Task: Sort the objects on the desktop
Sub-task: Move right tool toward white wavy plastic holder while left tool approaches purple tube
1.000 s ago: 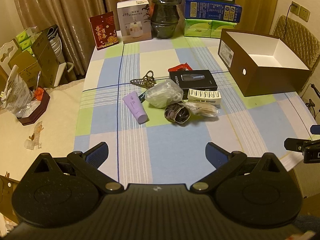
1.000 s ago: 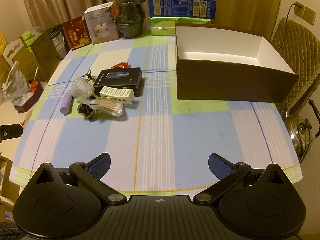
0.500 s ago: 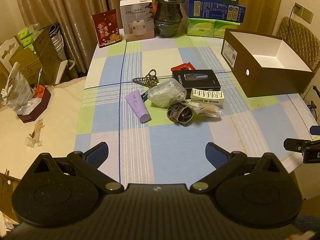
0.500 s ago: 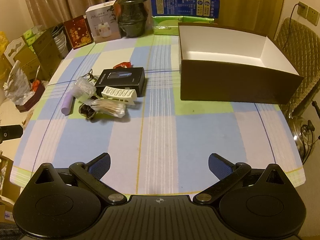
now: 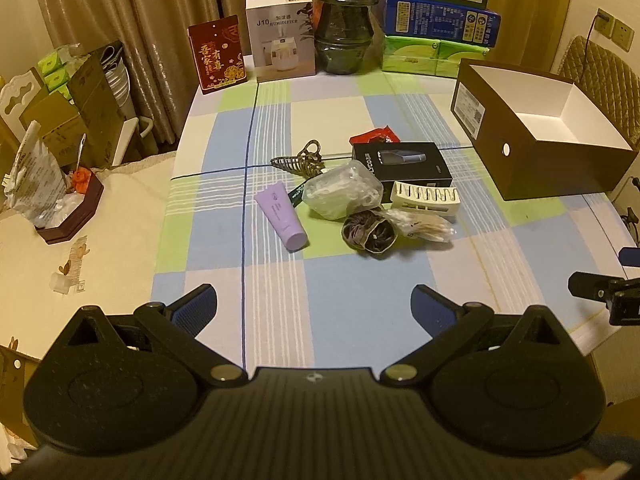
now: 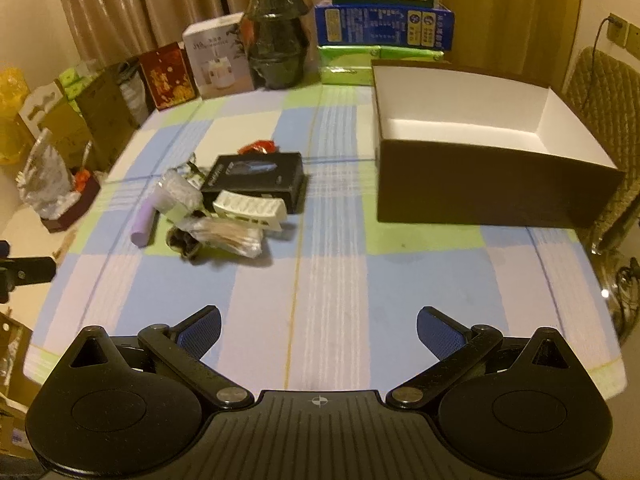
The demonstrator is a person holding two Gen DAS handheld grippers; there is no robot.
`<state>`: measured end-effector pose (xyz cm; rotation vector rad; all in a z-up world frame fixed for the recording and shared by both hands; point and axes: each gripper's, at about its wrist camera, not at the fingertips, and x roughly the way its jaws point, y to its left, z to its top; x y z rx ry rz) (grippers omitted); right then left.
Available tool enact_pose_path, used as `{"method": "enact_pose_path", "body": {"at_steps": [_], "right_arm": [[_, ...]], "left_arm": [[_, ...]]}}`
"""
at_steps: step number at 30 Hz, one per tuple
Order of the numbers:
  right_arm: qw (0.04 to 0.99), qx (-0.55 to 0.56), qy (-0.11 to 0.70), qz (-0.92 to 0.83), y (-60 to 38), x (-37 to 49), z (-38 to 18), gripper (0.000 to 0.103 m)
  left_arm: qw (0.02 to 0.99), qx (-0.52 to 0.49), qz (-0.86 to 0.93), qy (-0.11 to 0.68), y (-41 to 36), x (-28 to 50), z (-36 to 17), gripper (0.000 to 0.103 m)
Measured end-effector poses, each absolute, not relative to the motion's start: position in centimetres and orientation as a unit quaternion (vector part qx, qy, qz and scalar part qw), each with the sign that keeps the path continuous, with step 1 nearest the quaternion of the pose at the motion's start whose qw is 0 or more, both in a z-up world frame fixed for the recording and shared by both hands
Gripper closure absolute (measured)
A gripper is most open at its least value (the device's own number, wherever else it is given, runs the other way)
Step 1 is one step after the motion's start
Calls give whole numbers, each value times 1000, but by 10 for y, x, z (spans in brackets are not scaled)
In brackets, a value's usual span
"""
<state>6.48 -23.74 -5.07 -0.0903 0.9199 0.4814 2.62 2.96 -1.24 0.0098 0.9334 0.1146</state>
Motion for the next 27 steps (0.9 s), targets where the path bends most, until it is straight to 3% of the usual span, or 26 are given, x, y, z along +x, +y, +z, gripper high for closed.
{"method": "enact_pose_path", "body": {"at_steps": [17, 23, 27], "right_arm": [[876, -20, 405, 263, -204, 104, -68, 2], [874, -24, 409, 262, -193, 119, -79, 2], [871, -27, 413, 266, -182, 131, -87, 9]], "left_arm": [[899, -18, 39, 437, 50, 65, -34, 2], [895, -23, 43, 444, 60, 82, -45, 6], [891, -26, 47, 450, 67, 93, -52, 8]]}}
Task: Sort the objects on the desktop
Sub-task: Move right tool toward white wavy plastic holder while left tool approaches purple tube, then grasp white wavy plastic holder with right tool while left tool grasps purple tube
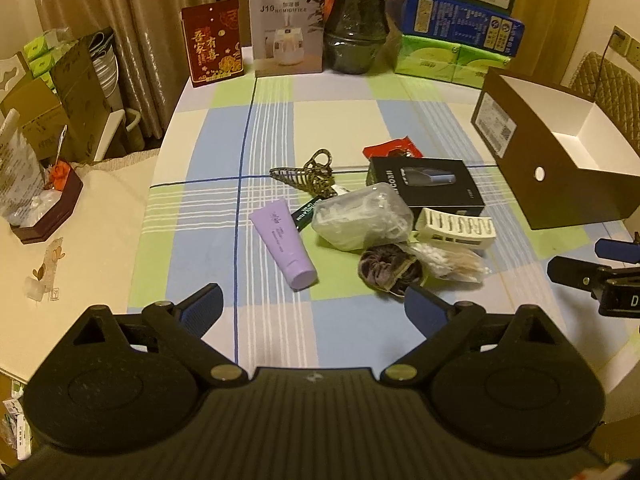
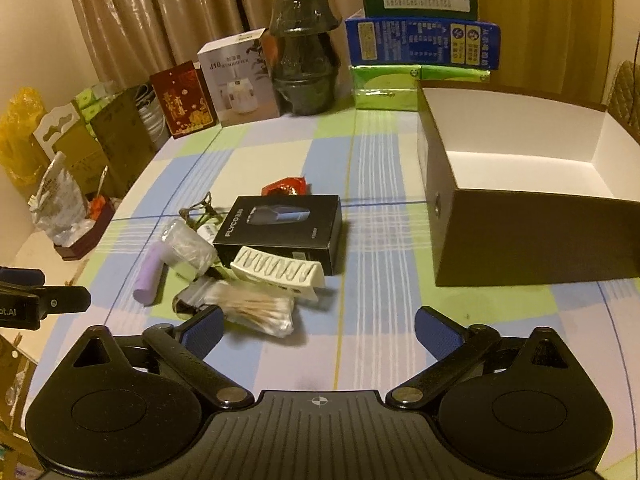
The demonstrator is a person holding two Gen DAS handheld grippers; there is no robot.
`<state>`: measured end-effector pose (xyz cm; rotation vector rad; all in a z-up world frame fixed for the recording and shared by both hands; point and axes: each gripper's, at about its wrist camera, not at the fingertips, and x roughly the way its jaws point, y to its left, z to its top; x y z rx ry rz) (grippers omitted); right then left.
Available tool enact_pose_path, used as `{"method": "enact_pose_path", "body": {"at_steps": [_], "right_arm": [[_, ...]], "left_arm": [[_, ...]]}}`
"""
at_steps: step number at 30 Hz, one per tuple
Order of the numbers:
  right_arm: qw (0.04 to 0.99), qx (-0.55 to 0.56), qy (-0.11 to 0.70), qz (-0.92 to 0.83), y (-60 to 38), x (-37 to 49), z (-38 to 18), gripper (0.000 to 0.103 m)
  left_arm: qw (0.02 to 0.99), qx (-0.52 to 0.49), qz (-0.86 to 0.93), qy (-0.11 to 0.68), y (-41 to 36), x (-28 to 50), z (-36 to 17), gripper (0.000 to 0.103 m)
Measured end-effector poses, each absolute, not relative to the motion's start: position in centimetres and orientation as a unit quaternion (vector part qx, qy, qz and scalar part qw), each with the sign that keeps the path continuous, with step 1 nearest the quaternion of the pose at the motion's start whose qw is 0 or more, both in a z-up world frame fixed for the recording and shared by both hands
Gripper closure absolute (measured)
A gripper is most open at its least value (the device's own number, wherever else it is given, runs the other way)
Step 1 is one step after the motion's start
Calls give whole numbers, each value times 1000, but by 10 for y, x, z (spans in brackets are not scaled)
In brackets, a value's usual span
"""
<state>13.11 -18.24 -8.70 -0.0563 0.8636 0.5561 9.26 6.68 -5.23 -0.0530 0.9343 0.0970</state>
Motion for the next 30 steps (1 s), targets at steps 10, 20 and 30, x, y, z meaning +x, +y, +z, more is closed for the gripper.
{"method": "enact_pose_path", "body": {"at_steps": [10, 20, 30], "right_arm": [[859, -18, 437, 267, -148, 163, -113, 16], [853, -15, 454, 256, -117, 182, -129, 16], [860, -13, 461, 220, -94, 193, -145, 16]], "left_arm": [[883, -27, 55, 466, 81, 130, -79, 12], [863, -18, 66, 501, 93, 168, -117, 22], [852, -12, 72, 519, 104, 188, -136, 22]]}}
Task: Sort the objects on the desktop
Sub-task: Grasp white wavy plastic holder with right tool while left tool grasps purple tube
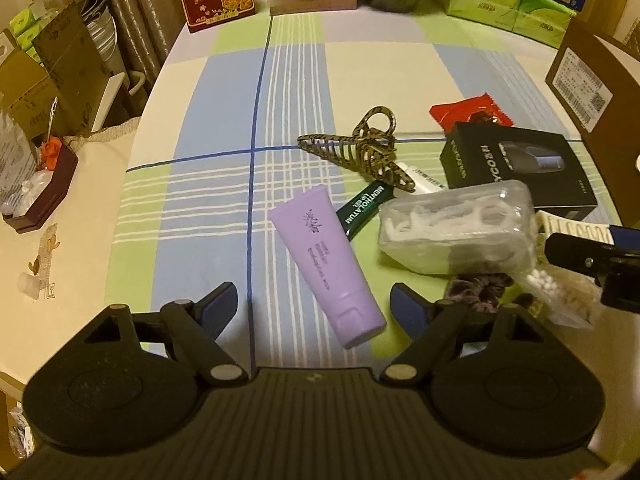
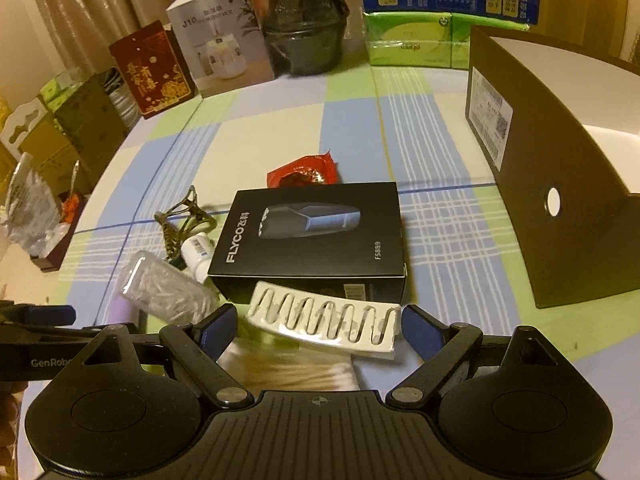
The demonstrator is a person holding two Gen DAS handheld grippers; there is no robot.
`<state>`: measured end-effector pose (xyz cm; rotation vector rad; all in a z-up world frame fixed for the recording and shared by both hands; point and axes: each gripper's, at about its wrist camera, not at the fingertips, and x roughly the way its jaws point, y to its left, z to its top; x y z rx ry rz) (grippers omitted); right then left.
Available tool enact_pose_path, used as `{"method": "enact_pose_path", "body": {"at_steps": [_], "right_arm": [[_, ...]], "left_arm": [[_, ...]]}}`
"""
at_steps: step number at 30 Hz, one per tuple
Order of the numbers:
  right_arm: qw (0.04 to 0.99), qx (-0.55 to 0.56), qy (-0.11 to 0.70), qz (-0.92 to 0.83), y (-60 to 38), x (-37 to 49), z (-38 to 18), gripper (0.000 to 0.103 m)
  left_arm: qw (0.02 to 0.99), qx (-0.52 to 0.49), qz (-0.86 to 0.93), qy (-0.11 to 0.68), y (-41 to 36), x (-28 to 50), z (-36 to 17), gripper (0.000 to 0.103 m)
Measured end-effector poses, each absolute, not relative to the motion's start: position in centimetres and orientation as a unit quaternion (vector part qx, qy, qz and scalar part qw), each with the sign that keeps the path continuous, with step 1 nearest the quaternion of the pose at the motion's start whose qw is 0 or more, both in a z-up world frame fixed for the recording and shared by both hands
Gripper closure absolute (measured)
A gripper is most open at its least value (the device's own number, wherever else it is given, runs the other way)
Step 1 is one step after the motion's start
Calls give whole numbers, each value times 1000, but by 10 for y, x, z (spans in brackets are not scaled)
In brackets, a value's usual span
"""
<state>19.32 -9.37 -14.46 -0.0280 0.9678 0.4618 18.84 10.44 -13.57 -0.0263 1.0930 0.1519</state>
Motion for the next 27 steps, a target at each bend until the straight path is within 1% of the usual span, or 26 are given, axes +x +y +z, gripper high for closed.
{"method": "enact_pose_path", "body": {"at_steps": [5, 11, 15, 17, 20, 22, 24, 25, 27], "right_arm": [[864, -34, 459, 206, -93, 195, -146, 17], [863, -40, 467, 191, -118, 199, -143, 18], [863, -33, 474, 174, -144, 200, -142, 18], [863, -29, 477, 167, -157, 198, -141, 18], [862, -23, 481, 161, -173, 195, -140, 18], [860, -20, 484, 160, -182, 193, -138, 18], [859, -17, 486, 160, -191, 190, -137, 18], [858, -16, 488, 159, -194, 190, -137, 18], [858, -15, 489, 159, -202, 188, -136, 18]], "left_arm": [[849, -15, 75, 524, 107, 194, -143, 23], [846, -19, 73, 528, 109, 199, -150, 24], [844, -22, 73, 530, 111, 204, -153, 30], [845, -24, 72, 529, 112, 207, -155, 29], [848, -29, 71, 525, 114, 211, -156, 31], [850, -31, 68, 521, 114, 213, -156, 36], [854, -30, 61, 516, 114, 213, -155, 50], [855, -28, 58, 515, 114, 213, -154, 53], [856, -28, 51, 513, 113, 212, -153, 67]]}}
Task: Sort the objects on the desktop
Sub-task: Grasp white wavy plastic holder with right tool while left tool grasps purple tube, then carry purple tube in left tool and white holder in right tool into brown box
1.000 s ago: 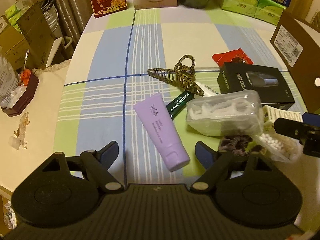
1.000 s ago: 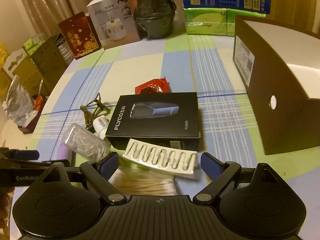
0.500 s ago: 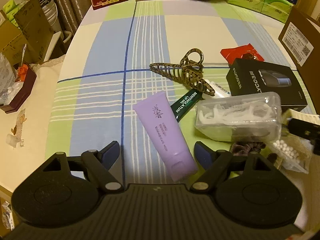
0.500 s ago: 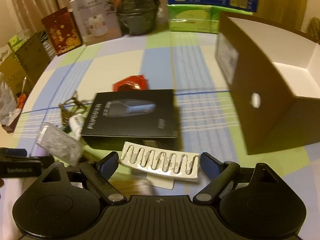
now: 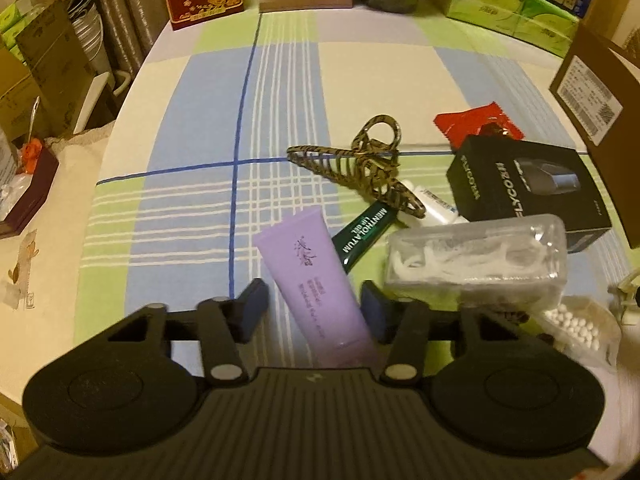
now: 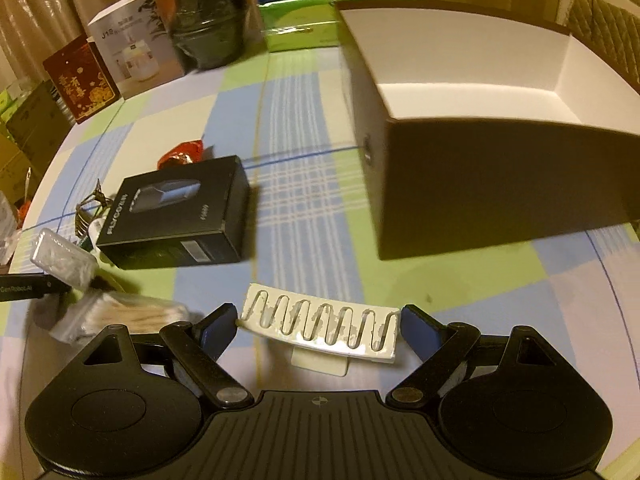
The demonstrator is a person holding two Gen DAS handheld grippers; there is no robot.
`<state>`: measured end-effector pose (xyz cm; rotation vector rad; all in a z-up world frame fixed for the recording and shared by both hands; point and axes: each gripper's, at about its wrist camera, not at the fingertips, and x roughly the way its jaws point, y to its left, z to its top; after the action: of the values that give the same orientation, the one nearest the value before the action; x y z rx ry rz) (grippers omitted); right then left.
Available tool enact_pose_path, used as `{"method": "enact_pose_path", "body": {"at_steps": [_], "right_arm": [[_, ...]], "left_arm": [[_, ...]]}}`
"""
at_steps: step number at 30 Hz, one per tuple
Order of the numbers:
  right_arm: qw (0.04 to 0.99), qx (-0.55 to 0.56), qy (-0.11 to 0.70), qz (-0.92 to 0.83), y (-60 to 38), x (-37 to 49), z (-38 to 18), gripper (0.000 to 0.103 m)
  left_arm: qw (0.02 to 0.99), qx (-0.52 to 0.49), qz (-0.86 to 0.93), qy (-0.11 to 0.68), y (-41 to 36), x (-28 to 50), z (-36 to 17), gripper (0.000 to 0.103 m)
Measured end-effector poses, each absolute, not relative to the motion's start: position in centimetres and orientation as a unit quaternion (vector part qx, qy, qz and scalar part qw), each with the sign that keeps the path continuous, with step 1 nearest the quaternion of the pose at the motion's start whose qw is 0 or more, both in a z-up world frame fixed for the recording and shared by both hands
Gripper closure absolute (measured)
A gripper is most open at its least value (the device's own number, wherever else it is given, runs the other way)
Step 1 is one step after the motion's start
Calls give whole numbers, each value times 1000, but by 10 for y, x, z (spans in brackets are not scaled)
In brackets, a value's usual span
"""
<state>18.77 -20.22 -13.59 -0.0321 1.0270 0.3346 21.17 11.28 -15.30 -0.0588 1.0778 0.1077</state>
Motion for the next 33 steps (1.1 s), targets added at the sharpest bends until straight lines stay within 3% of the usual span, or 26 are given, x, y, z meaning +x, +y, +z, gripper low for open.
{"method": "enact_pose_path", "body": {"at_steps": [3, 19, 23, 25, 26, 33], "right_arm": [[857, -15, 490, 161, -212, 185, -135, 18], [849, -21, 492, 192, -261, 184, -125, 18], [848, -25, 489, 202, -269, 185, -121, 18], [848, -28, 488, 208, -275, 186, -119, 18], [847, -28, 487, 209, -278, 187, -117, 18], [845, -24, 483, 229, -300, 196, -106, 18]], "left_arm": [[857, -24, 46, 512, 111, 205, -152, 75], [834, -52, 61, 546, 86, 128, -144, 75], [834, -55, 78, 544, 83, 133, -145, 65], [834, -48, 83, 543, 80, 138, -146, 66], [834, -51, 85, 542, 79, 139, -146, 73], [832, -62, 107, 541, 69, 122, -142, 74]]}}
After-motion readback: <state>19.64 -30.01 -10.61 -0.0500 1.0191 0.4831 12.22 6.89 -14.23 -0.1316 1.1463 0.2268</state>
